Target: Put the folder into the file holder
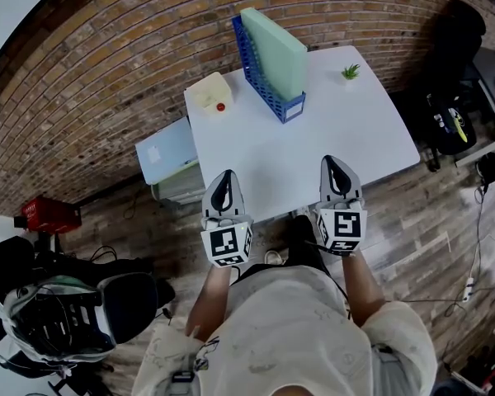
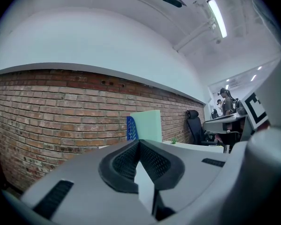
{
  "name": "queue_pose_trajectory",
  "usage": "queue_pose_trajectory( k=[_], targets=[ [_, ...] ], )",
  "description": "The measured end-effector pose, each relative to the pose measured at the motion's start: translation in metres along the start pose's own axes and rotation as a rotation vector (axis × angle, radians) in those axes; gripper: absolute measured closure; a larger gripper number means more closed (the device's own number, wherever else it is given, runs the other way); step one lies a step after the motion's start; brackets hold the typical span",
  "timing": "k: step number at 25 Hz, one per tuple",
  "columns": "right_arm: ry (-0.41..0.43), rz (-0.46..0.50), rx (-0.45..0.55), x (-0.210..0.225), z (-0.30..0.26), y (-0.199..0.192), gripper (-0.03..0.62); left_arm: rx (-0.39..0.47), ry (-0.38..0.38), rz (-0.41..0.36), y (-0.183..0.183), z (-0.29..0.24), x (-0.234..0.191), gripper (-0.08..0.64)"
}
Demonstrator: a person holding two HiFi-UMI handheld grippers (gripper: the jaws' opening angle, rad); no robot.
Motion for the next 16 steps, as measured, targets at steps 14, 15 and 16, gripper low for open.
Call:
queue_pose_trajectory(
  k=[14, 15, 16],
  targets=[
    [-0.032, 0.006, -0.028, -0.001, -0.009, 0.006, 0.574, 0.003, -0.013, 0.001, 0.004, -0.009, -0.009, 0.551],
    [-0.034, 0.004, -0.028, -0.001, -0.010, 0.007, 0.574, 0.003, -0.014, 0.002, 0.005, -0.010, -0.010, 0.551],
    [-0.036, 0.003, -0.028, -0.001, -0.011, 0.008, 0.575, 0.004, -0.015, 0.002, 0.006, -0.011, -0.011, 0.551]
  ],
)
Point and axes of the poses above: the fingertips, and each gripper's own axes: z backward along the fingers, x to its right, y out of its top, the point moved 7 cm from there along z, backward along the fingers, and after that the axes turned 6 degrees about x, right-handed, at the moved point
